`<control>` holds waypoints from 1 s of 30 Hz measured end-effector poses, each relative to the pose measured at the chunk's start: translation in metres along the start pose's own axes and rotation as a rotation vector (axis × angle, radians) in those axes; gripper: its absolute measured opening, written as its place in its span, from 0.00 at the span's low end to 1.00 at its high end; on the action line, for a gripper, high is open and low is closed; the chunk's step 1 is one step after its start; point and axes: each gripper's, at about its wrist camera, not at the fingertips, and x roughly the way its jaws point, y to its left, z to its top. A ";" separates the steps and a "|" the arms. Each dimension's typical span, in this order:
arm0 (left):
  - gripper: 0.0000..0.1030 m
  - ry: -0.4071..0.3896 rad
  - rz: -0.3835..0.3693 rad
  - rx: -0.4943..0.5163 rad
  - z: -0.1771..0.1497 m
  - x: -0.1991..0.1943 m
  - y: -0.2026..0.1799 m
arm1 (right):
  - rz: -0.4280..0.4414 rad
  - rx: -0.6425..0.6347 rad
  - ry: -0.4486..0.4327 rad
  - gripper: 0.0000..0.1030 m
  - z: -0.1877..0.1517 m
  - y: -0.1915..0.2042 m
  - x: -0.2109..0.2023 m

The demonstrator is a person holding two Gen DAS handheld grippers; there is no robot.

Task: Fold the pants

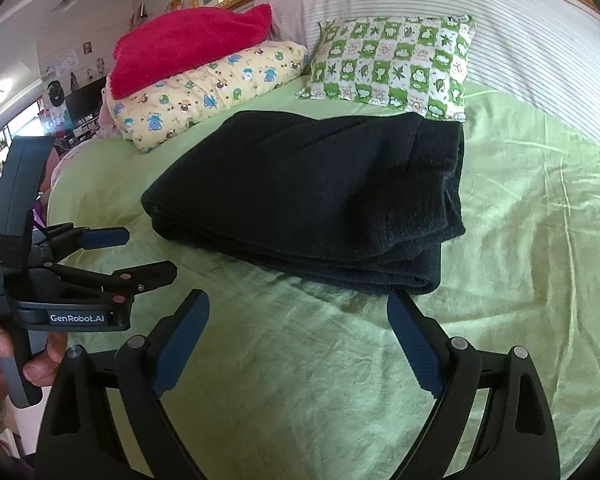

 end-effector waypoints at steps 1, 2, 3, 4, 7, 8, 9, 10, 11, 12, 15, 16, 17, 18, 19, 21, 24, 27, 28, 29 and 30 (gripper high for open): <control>0.86 0.003 0.001 0.002 0.000 0.001 0.000 | 0.002 0.002 0.005 0.88 0.000 0.000 0.001; 0.86 0.008 0.002 0.003 0.001 0.002 0.000 | 0.003 0.002 0.008 0.88 0.000 -0.001 0.002; 0.86 0.011 0.001 0.004 0.001 0.003 0.001 | 0.002 0.001 0.010 0.88 0.001 0.000 0.002; 0.86 0.012 0.002 0.003 0.002 0.004 0.001 | 0.002 0.001 0.013 0.88 0.001 0.000 0.003; 0.86 0.017 -0.002 0.001 0.003 0.006 0.003 | 0.006 0.002 0.019 0.88 0.002 -0.001 0.006; 0.86 0.019 -0.003 0.003 0.004 0.007 0.003 | 0.007 0.002 0.020 0.88 0.002 -0.001 0.007; 0.86 0.020 -0.001 0.005 0.005 0.008 0.002 | 0.009 0.003 0.021 0.88 0.002 0.000 0.008; 0.86 0.021 0.001 0.007 0.004 0.007 0.002 | 0.008 0.002 0.022 0.88 0.002 0.000 0.008; 0.86 0.022 0.001 0.009 0.005 0.008 0.001 | 0.007 0.002 0.023 0.88 0.003 0.000 0.008; 0.86 0.023 0.001 0.011 0.004 0.007 0.001 | 0.009 0.002 0.024 0.88 0.003 0.000 0.009; 0.86 0.030 0.000 0.012 0.005 0.008 0.000 | 0.009 0.004 0.026 0.88 0.004 -0.001 0.010; 0.86 0.033 -0.002 0.011 0.004 0.009 0.000 | 0.011 0.006 0.028 0.88 0.004 -0.002 0.010; 0.86 0.035 -0.003 0.008 0.004 0.009 0.000 | 0.010 0.007 0.029 0.88 0.004 -0.003 0.011; 0.86 0.036 -0.005 0.006 0.005 0.010 0.001 | 0.010 0.008 0.030 0.88 0.004 -0.003 0.011; 0.86 0.036 -0.005 0.005 0.005 0.010 0.001 | 0.011 0.010 0.031 0.88 0.004 -0.004 0.011; 0.86 0.038 -0.004 0.003 0.006 0.011 0.001 | 0.011 0.013 0.033 0.88 0.004 -0.004 0.011; 0.86 0.040 -0.005 0.007 0.007 0.012 0.000 | 0.010 0.015 0.034 0.88 0.004 -0.005 0.010; 0.86 0.041 -0.004 0.010 0.008 0.012 -0.001 | 0.010 0.016 0.035 0.88 0.005 -0.006 0.010; 0.86 0.041 -0.005 0.011 0.008 0.012 -0.001 | 0.008 0.017 0.036 0.88 0.005 -0.006 0.010; 0.86 0.042 -0.004 0.012 0.008 0.012 -0.001 | 0.008 0.016 0.036 0.88 0.005 -0.006 0.010; 0.86 0.043 -0.003 0.013 0.008 0.012 -0.002 | 0.009 0.016 0.036 0.88 0.005 -0.006 0.010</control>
